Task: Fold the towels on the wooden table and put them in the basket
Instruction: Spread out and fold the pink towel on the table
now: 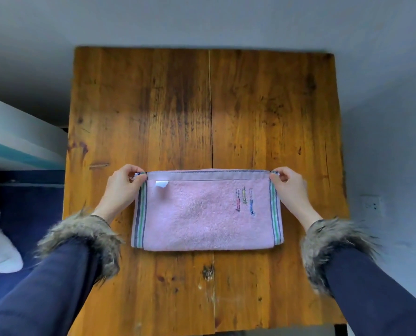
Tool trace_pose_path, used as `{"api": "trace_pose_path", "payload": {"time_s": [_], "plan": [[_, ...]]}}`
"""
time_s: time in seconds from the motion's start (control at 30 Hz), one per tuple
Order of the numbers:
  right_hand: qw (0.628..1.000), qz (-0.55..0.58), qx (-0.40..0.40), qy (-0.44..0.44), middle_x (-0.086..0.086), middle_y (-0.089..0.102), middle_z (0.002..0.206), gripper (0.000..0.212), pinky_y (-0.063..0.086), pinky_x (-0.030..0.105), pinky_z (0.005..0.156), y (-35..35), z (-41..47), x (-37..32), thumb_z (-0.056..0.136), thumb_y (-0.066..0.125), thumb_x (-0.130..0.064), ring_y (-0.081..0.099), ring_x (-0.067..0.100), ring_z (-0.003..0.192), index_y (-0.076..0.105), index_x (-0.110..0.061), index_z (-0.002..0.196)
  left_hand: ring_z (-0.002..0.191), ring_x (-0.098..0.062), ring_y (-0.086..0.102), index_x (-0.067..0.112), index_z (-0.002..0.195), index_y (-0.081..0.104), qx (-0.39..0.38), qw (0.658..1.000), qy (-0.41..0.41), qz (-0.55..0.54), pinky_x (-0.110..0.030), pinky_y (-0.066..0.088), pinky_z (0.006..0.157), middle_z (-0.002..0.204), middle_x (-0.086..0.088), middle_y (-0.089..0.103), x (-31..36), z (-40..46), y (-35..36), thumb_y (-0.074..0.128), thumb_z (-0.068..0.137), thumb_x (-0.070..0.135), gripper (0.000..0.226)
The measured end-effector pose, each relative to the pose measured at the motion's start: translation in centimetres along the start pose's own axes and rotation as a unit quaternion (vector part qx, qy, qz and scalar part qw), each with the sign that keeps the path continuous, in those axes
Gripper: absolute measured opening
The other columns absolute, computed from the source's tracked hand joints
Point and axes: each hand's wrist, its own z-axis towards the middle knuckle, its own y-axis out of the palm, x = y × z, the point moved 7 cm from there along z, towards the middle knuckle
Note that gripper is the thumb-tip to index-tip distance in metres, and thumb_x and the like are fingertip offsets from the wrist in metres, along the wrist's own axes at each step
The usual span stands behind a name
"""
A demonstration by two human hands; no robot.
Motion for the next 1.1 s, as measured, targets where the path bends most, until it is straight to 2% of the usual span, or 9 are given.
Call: {"api": "trace_pose_path", "payload": {"time_s": [0.2, 0.3, 0.4, 0.57, 0.67, 0.77, 0.9, 0.97, 1.1], "plan": [[0.998, -0.058, -0.002, 0.015, 0.008, 0.056, 0.084, 0.022, 0.025, 0.018, 0.053, 0.6, 0.5, -0.3, 0.097, 0.042, -0.024, 0.037, 0.007, 0.066, 0.059, -0.01, 0.094, 0.087, -0.023, 0.05, 0.011, 0.097, 0.057, 0.025, 0.999, -0.016, 0.02, -0.03, 0.034, 0.07, 0.09, -0.005, 0.059, 0.0, 0.5, 0.7, 0.05, 0.093, 0.022, 0.013], [0.998, -0.058, 0.007, 0.023, 0.008, 0.057, 0.085, 0.021, 0.034, 0.024, 0.057, 0.7, 0.4, -0.3, 0.095, 0.045, -0.029, 0.04, 0.008, 0.064, 0.055, -0.011, 0.095, 0.09, -0.023, 0.051, 0.01, 0.099, 0.056, 0.05, 0.998, -0.027, 0.002, -0.032, 0.037, 0.073, 0.087, -0.003, 0.058, -0.3, 0.2, 0.6, 0.053, 0.091, 0.027, 0.019], [0.998, -0.025, 0.015, 0.046, 0.007, 0.061, 0.083, 0.025, 0.027, 0.024, 0.055, 0.4, -0.5, 0.4, 0.093, 0.049, -0.037, 0.05, 0.016, 0.077, 0.048, -0.015, 0.104, 0.087, -0.017, 0.051, 0.012, 0.104, 0.054, 0.055, 0.995, -0.062, -0.05, -0.034, 0.041, 0.077, 0.077, 0.008, 0.054, -0.9, -0.8, 0.2, 0.059, 0.087, 0.037, 0.03], [0.994, 0.009, -0.001, 0.112, -0.003, 0.059, 0.085, 0.036, 0.039, 0.032, 0.075, 0.1, -4.8, 2.7, 0.091, 0.051, -0.041, 0.052, 0.02, 0.093, 0.052, -0.01, 0.111, 0.082, -0.013, 0.054, 0.013, 0.097, 0.06, -0.054, 0.991, -0.112, -0.055, -0.027, 0.04, 0.067, 0.084, 0.005, 0.06, -3.9, -5.2, 1.0, 0.056, 0.088, 0.044, 0.032], [0.985, 0.011, -0.063, 0.158, 0.007, 0.063, 0.105, 0.038, 0.047, 0.04, 0.089, 0.7, -7.4, 4.8, 0.092, 0.05, -0.04, 0.057, 0.022, 0.097, 0.059, -0.008, 0.109, 0.087, -0.018, 0.058, 0.014, 0.092, 0.065, -0.131, 0.981, -0.129, -0.062, -0.025, 0.041, 0.069, 0.088, 0.0, 0.064, -6.0, -8.1, 1.7, 0.053, 0.09, 0.042, 0.031], [0.977, 0.016, -0.114, 0.181, 0.017, 0.063, 0.107, 0.041, 0.044, 0.045, 0.093, 1.2, -9.2, 6.0, 0.092, 0.051, -0.039, 0.058, 0.032, 0.102, 0.061, -0.001, 0.105, 0.085, -0.012, 0.056, 0.019, 0.083, 0.065, -0.188, 0.973, -0.115, -0.072, -0.019, 0.037, 0.068, 0.085, 0.004, 0.064, -7.1, -10.0, 2.2, 0.052, 0.092, 0.036, 0.024], [0.979, -0.024, -0.142, 0.142, 0.012, 0.063, 0.086, 0.037, 0.045, 0.036, 0.07, 1.2, -9.4, 5.6, 0.093, 0.05, -0.035, 0.058, 0.026, 0.079, 0.061, -0.001, 0.1, 0.088, -0.004, 0.059, 0.016, 0.095, 0.068, -0.182, 0.966, -0.099, -0.158, -0.015, 0.039, 0.072, 0.095, 0.006, 0.068, -7.2, -10.4, 2.3, 0.056, 0.091, 0.023, 0.014], [0.977, -0.026, -0.16, 0.139, 0.01, 0.054, 0.073, 0.04, 0.037, 0.028, 0.06, 1.3, -9.3, 5.7, 0.094, 0.048, -0.031, 0.05, 0.019, 0.064, 0.058, 0.008, 0.099, 0.075, 0.005, 0.057, 0.015, 0.095, 0.064, -0.179, 0.964, -0.094, -0.175, -0.009, 0.039, 0.064, 0.088, 0.008, 0.064, -6.9, -10.4, 2.7, 0.052, 0.094, 0.021, 0.013], [0.967, -0.03, -0.195, 0.163, 0.013, 0.058, 0.066, 0.034, 0.04, 0.024, 0.045, 1.7, -9.4, 6.2, 0.098, 0.041, -0.029, 0.051, 0.014, 0.042, 0.052, 0.003, 0.103, 0.068, 0.0, 0.052, 0.022, 0.087, 0.054, -0.17, 0.984, -0.011, -0.056, -0.017, 0.037, 0.06, 0.079, 0.01, 0.057, -6.1, -9.9, 3.1, 0.041, 0.098, 0.023, 0.017]]}}
